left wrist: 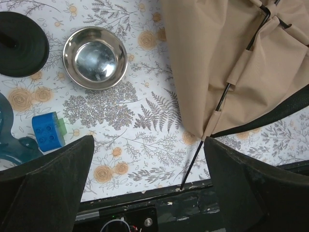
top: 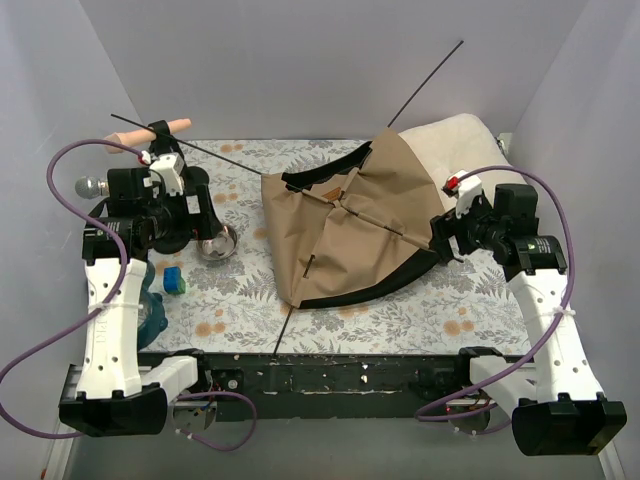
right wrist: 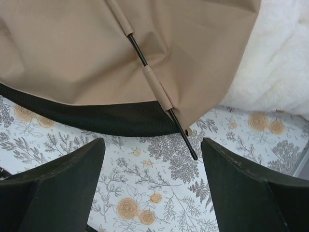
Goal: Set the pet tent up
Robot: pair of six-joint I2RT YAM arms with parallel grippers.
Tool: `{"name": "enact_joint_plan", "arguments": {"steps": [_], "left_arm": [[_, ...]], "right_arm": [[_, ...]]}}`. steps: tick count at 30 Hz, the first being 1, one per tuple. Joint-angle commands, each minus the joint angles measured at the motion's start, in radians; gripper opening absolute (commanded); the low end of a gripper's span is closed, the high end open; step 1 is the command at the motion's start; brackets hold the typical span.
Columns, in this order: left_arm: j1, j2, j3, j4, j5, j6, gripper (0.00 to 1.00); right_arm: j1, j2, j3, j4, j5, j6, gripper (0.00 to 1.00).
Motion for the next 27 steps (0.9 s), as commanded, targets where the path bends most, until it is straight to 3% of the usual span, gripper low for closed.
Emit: {"name": "enact_joint_plan", "arguments": {"steps": [1, 14, 27], "left_arm": [[0.003, -0.020, 0.047, -0.033, 0.091, 0.085, 0.98], [0.005, -0.063, -0.039, -0.023, 0.199, 0.152, 0.98], [0.003, -0.072, -0.115, -0.005, 0.186, 0.160, 0.98]], "right_arm": [[0.031, 0.044, 0.025, 0.011, -0.101, -0.104, 0.89], [0.312, 0.432, 0.124, 0.215, 0.149, -0.147, 0.89], [0.369, 0.814, 0.328, 0.304, 0.149, -0.132, 0.72]]}}
